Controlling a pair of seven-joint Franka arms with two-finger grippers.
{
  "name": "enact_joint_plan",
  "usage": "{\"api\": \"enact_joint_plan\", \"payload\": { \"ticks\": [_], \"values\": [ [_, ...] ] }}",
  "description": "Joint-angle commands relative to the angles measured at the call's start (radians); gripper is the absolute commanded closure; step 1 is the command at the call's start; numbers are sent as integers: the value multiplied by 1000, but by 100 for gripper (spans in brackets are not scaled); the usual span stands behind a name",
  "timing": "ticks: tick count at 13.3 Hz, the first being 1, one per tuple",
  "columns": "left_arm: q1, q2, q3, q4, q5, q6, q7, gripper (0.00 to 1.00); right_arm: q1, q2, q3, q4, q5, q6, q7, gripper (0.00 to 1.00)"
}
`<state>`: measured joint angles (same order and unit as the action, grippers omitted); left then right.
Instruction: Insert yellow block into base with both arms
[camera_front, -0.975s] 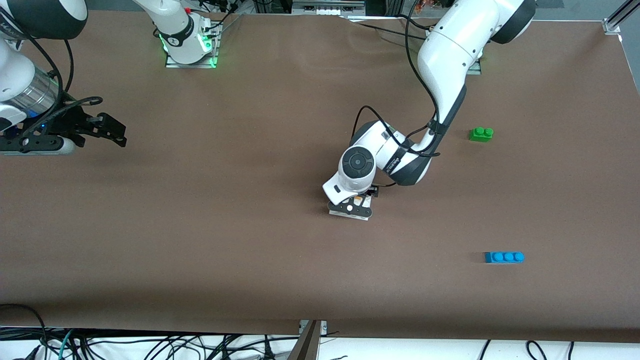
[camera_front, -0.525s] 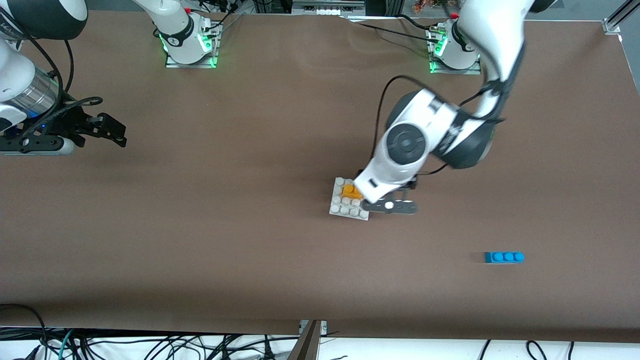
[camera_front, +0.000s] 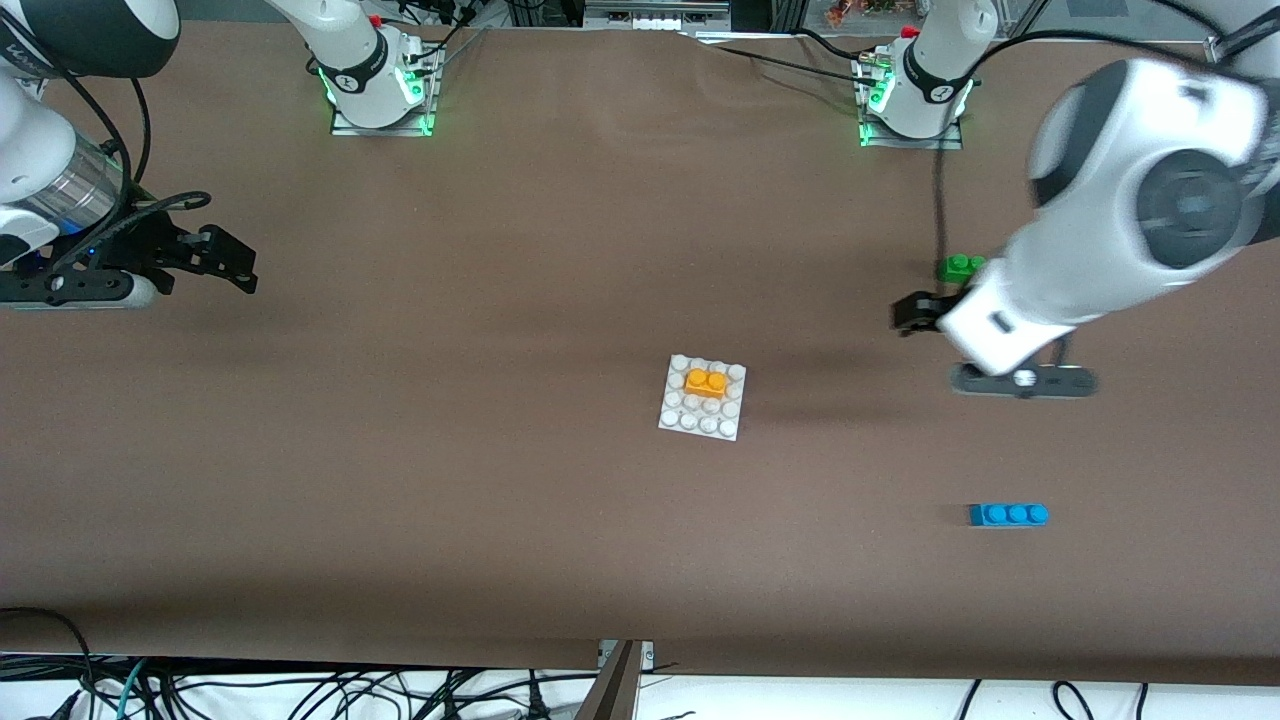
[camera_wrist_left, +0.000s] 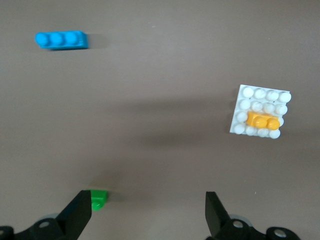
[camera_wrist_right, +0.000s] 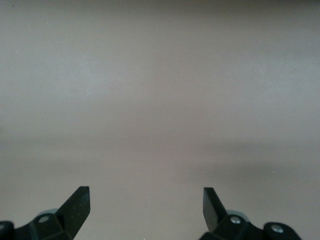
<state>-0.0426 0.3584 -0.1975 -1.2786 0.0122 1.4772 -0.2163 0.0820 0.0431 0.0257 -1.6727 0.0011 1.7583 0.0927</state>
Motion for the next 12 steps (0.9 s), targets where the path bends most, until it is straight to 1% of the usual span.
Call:
{"api": "enact_joint_plan", "payload": {
  "ticks": [1, 3, 4, 5, 6, 8, 9, 12],
  "values": [
    [44, -163, 38, -147, -40, 1, 58, 0, 1, 4, 3, 21, -3, -14, 4, 0],
    [46, -274, 93, -281, -41, 53, 66, 0, 1, 4, 3, 21, -3, -11, 4, 0],
    [46, -333, 121, -367, -43, 130, 86, 0, 1, 4, 3, 21, -3, -13, 4, 0],
    [46, -382, 124, -452, -44, 211, 133, 0, -1, 4, 3, 21, -1, -16, 4, 0],
    [46, -397, 127, -476, -44, 234, 153, 0, 1, 4, 3, 19, -1, -19, 2, 0],
    [46, -398, 135, -475, -64, 232, 147, 0, 1, 4, 3, 19, -3, -22, 1, 0],
    [46, -400, 154, -475, -63, 230, 149, 0, 1, 3, 3, 19, -3, -23, -4, 0],
    [43, -400, 159, -470, -55, 209, 149, 0, 2, 1, 3, 18, -12, -40, -10, 0]
  ]
}}
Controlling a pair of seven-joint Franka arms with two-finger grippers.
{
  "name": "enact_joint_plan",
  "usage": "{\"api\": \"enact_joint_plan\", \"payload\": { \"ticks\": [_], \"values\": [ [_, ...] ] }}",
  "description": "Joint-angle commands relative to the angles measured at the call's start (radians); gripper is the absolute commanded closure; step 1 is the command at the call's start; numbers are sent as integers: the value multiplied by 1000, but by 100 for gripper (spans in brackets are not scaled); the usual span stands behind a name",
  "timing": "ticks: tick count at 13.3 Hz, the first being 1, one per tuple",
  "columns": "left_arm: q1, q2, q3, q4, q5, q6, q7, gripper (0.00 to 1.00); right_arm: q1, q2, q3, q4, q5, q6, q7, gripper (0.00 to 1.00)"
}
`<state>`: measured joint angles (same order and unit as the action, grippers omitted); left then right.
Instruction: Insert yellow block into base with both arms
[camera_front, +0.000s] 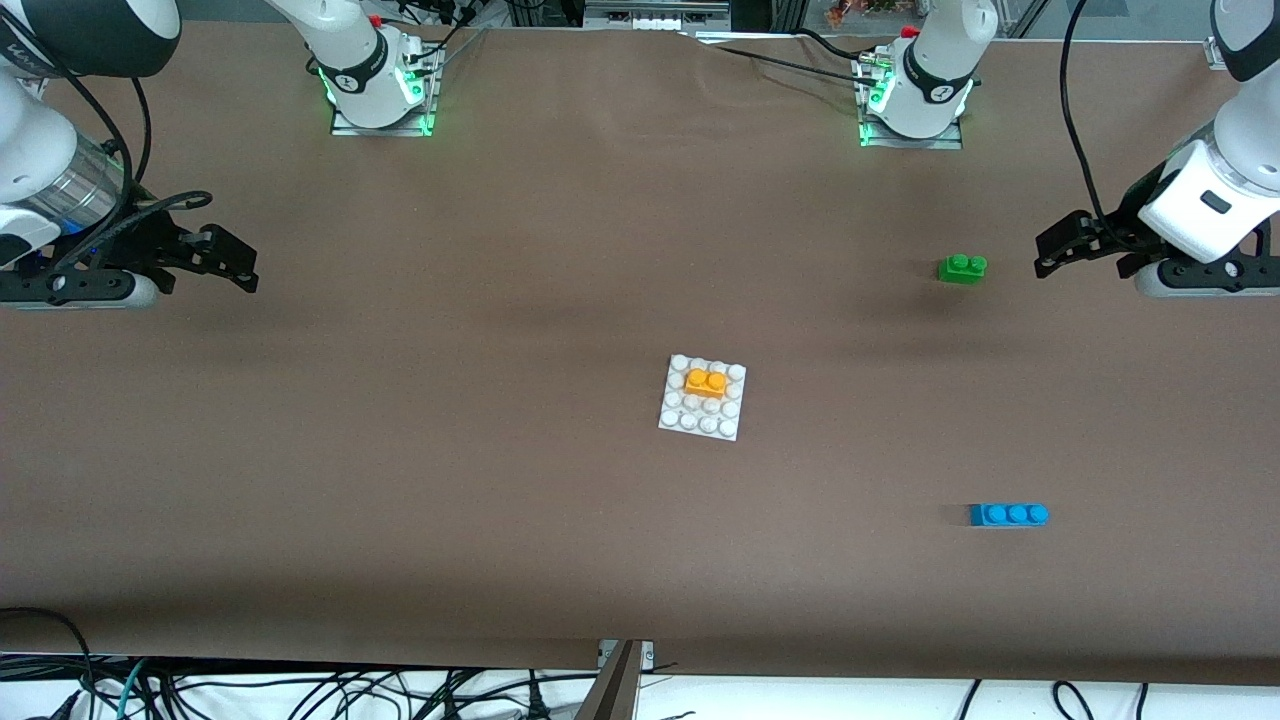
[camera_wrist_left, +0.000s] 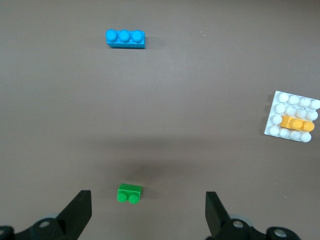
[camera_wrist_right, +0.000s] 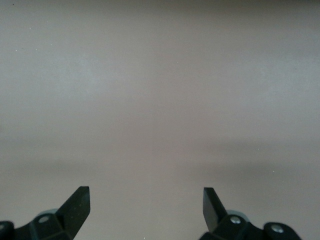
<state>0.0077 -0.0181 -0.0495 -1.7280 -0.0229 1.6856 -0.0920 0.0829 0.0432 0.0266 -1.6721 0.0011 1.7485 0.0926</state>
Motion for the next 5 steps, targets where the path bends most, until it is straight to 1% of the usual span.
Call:
{"api": "enact_joint_plan", "payload": {
  "ticks": [1, 5],
  "values": [
    [-8, -25, 11, -19, -20, -1, 26, 0, 1, 1, 3, 17, -12, -35, -8, 0],
    [-18, -22, 11, -2, -11, -52, 26, 0, 1, 1, 4, 18, -10, -41, -2, 0]
  ]
}}
